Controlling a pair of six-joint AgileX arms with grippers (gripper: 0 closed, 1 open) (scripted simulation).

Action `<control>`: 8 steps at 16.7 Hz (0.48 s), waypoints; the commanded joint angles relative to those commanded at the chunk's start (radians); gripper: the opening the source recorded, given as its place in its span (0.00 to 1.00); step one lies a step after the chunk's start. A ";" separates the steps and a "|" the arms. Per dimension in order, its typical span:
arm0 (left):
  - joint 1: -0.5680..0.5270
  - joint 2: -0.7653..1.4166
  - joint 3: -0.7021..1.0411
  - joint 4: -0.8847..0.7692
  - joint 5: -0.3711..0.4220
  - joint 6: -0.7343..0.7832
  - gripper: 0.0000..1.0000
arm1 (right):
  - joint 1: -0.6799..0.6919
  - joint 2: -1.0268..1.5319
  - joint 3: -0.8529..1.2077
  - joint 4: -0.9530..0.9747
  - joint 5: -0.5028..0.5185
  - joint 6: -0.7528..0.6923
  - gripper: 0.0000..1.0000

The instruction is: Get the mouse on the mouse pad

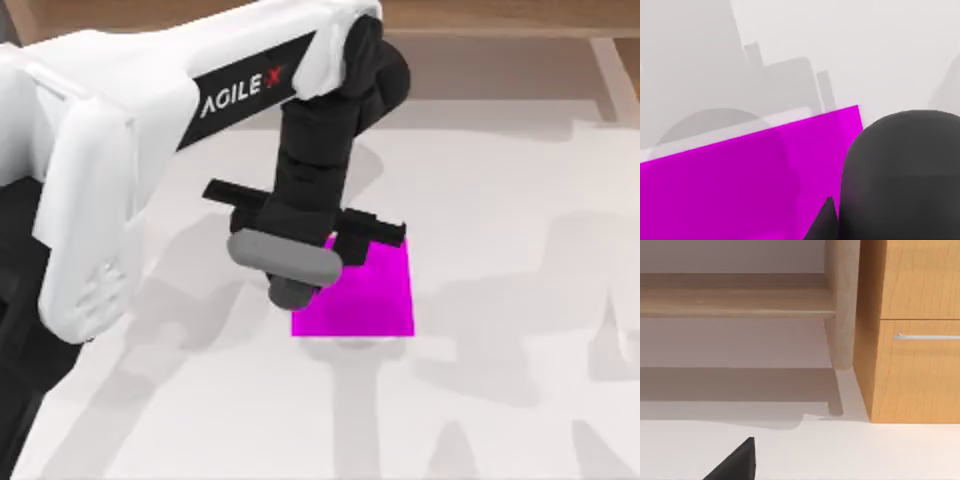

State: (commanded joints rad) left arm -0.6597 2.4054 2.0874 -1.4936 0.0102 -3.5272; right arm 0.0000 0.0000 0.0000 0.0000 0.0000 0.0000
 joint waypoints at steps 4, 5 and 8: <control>-0.029 0.033 0.116 0.022 0.015 -0.190 0.00 | 0.000 0.000 0.000 0.000 0.000 0.000 1.00; -0.033 0.040 0.140 0.027 0.018 -0.225 0.00 | 0.000 0.000 0.000 0.000 0.000 0.000 1.00; -0.041 0.055 0.192 0.037 0.025 -0.290 0.00 | 0.000 0.000 0.000 0.000 0.000 0.000 1.00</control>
State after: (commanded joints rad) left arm -0.7003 2.4606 2.2797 -1.4569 0.0347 -3.8173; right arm 0.0000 0.0000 0.0000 0.0000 0.0000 0.0000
